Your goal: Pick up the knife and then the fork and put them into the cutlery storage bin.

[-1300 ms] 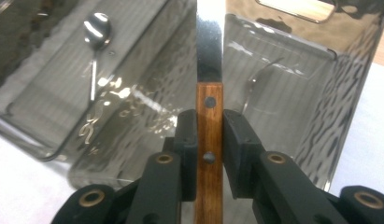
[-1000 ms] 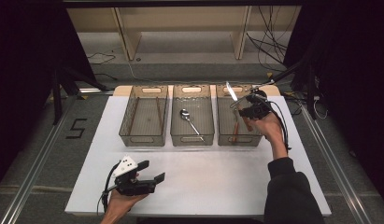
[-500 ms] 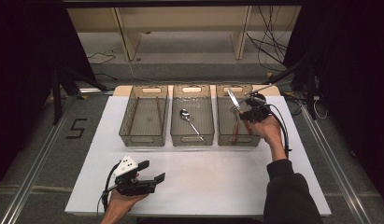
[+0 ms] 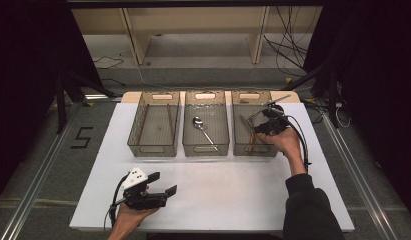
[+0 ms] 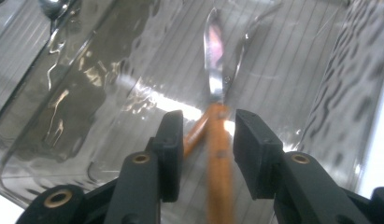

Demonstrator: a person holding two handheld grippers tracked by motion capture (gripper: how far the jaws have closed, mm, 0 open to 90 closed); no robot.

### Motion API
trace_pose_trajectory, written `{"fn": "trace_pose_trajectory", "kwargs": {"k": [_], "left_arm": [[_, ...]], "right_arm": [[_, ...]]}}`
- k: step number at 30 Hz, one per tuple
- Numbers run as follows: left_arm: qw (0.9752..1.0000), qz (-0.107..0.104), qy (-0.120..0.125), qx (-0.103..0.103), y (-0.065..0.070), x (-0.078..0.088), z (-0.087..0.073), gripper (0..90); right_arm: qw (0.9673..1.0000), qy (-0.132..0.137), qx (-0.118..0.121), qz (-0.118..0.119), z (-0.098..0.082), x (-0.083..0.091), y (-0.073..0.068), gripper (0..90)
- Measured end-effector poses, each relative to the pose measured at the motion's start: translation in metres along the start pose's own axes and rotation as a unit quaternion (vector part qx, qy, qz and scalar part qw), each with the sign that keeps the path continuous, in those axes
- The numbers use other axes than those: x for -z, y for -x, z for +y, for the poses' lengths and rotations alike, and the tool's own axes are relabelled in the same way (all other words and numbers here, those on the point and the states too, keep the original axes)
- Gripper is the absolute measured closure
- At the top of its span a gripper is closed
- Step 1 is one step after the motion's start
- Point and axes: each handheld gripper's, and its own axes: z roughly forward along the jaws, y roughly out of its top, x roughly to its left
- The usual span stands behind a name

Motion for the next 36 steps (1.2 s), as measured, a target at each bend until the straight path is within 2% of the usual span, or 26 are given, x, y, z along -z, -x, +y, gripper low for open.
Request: {"fn": "trace_pose_trajectory", "kwargs": {"k": [8, 13, 24, 26, 33, 36], "left_arm": [[1.0000, 0.000, 0.000, 0.000, 0.000, 0.000, 0.000, 16.8], [1.0000, 0.000, -0.001, 0.001, 0.000, 0.000, 0.000, 16.8], [1.0000, 0.000, -0.002, 0.002, 0.000, -0.001, -0.001, 16.8], [1.0000, 0.000, -0.002, 0.002, 0.000, -0.001, -0.001, 16.7], [1.0000, -0.001, -0.004, 0.000, 0.000, -0.001, -0.001, 16.8], [1.0000, -0.002, -0.005, -0.003, 0.001, -0.001, -0.001, 16.8]], "right_arm": [[0.9993, 0.031, 0.011, 0.015, -0.003, 0.015, -0.008, 54.6], [0.9976, 0.056, 0.019, 0.036, -0.009, 0.027, -0.017, 49.3], [0.9939, 0.082, 0.033, 0.066, -0.025, 0.039, -0.032, 41.7], [0.9929, 0.087, 0.036, 0.072, -0.029, 0.041, -0.035, 40.0], [0.9855, 0.132, 0.047, 0.096, -0.046, 0.052, -0.050, 36.6], [0.9830, 0.142, 0.047, 0.106, -0.055, 0.052, -0.054, 35.6]]}}
